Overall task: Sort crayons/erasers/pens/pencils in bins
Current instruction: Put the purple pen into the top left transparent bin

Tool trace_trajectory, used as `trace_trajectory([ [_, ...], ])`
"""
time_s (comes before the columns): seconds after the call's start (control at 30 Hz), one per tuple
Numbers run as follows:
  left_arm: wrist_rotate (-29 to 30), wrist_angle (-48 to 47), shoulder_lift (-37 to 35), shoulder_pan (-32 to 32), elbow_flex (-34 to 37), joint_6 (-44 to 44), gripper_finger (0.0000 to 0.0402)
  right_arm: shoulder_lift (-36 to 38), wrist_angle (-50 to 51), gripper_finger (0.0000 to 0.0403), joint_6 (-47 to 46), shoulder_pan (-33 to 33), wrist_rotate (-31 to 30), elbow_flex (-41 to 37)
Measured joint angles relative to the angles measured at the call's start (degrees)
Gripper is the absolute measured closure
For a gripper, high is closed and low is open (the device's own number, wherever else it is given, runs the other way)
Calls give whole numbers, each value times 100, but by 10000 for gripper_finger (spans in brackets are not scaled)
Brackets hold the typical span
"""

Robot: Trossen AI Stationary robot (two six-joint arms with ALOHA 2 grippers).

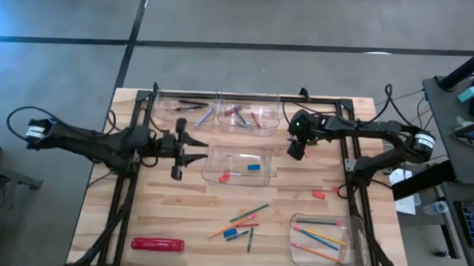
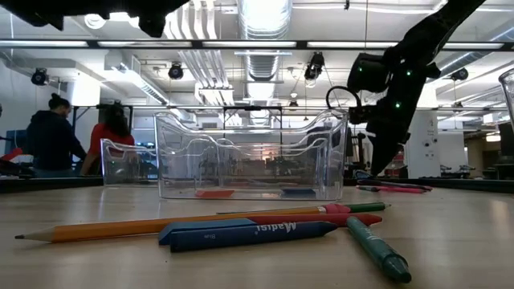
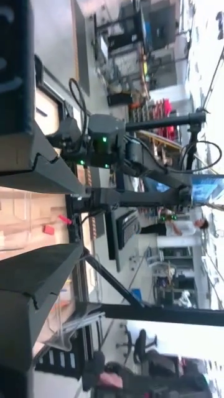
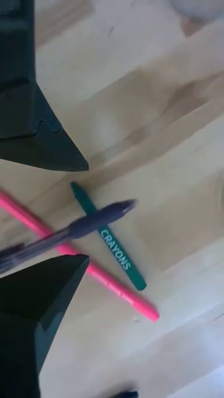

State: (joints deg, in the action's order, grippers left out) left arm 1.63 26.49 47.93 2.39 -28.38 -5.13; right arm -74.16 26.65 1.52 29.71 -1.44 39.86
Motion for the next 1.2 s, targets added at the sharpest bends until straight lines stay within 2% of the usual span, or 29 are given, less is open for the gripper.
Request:
trace_trajectory([
  [0.1, -472, -11, 41, -442, 0, 147, 277, -109, -4, 184, 155, 74, 0, 0],
  [0.23, -608, -16, 69, -820, 2, 287, 277, -349, -26, 184, 273, 152, 3, 0],
  [0.6, -652, -7, 122, -957, 26, 287, 277, -925, -146, 193, 319, 222, 86, 22],
  [1.2, -647, -10, 169, -955, 35, 331, 277, -621, 131, 368, 340, 233, -20, -7],
])
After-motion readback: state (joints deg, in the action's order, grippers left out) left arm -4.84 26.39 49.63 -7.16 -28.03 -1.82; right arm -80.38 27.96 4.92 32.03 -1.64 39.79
